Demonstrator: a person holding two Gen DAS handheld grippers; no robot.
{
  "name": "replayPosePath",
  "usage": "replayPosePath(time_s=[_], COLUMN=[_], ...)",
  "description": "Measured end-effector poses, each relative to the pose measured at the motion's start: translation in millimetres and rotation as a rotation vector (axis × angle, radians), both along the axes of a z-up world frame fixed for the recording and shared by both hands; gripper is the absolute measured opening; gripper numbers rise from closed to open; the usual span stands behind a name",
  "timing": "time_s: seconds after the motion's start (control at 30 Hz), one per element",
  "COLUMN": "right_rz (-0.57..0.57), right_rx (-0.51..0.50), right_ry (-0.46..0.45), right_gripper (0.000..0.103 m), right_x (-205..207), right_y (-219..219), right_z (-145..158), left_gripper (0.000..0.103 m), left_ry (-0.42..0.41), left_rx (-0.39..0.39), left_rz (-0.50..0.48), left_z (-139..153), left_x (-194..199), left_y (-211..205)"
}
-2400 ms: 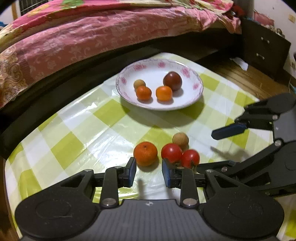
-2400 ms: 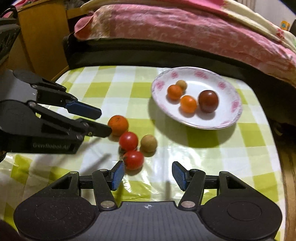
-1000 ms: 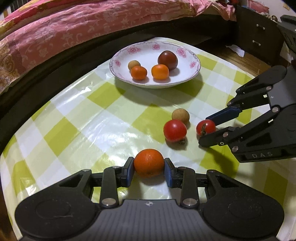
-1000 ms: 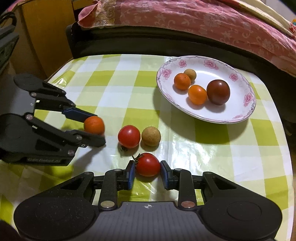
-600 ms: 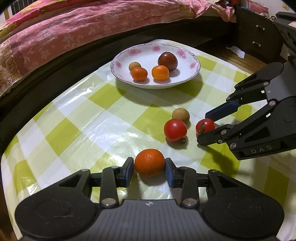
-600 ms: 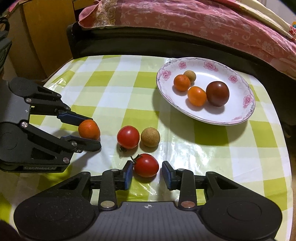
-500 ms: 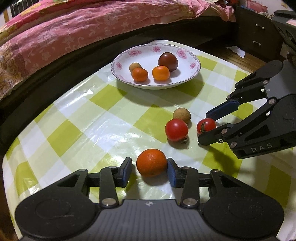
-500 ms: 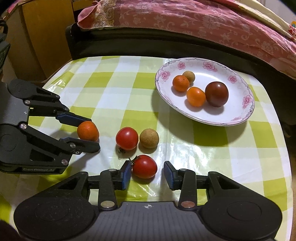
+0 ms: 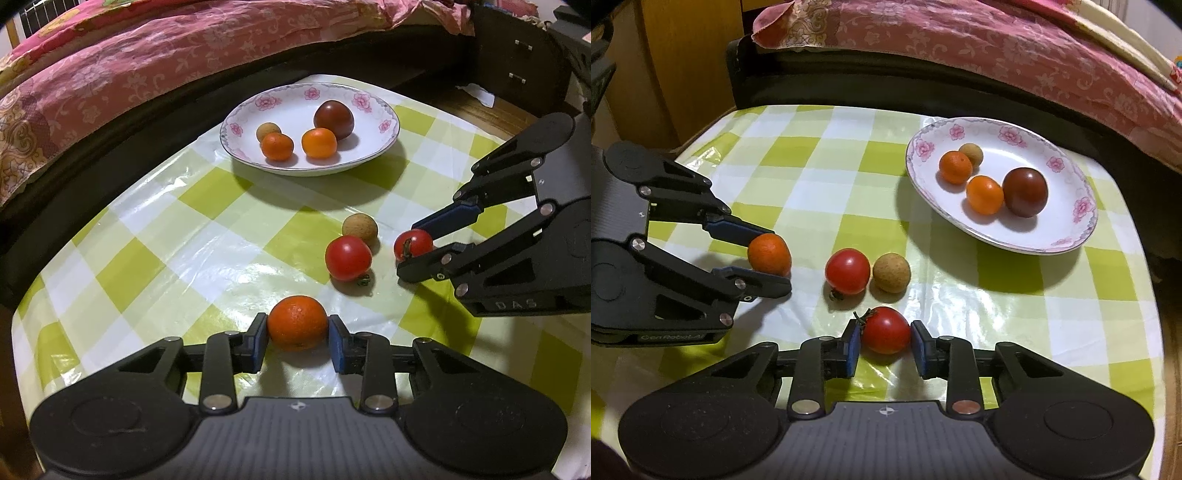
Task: Organize fruits
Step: 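Lift and carry the orange and red tomato over the white plate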
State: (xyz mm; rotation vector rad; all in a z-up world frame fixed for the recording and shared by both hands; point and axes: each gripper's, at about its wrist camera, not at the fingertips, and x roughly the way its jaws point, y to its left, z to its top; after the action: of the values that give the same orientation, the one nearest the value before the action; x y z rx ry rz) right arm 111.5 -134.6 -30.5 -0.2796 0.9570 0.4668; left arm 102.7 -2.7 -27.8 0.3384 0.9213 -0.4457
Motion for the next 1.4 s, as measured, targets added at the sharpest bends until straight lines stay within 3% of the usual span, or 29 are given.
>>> replayPosePath(time_s=[0.77,1.4], right_rz=[-0.089,-0.169], right_rx=[-0.017,-0.005], right_ry=[-0.064,-0.108], right_gripper=[0.025,0.025], right_x=[6,32], right_y=[-10,-19], right_z=[13,29], left_gripper=[0.041,0.041], left_ry=[-0.062,-0.111], left_rx=[-0.041,-0.07], left_rz=[-0.004,0.037], left_z=[24,36], left_x=[12,49], left_y=[-13,-31])
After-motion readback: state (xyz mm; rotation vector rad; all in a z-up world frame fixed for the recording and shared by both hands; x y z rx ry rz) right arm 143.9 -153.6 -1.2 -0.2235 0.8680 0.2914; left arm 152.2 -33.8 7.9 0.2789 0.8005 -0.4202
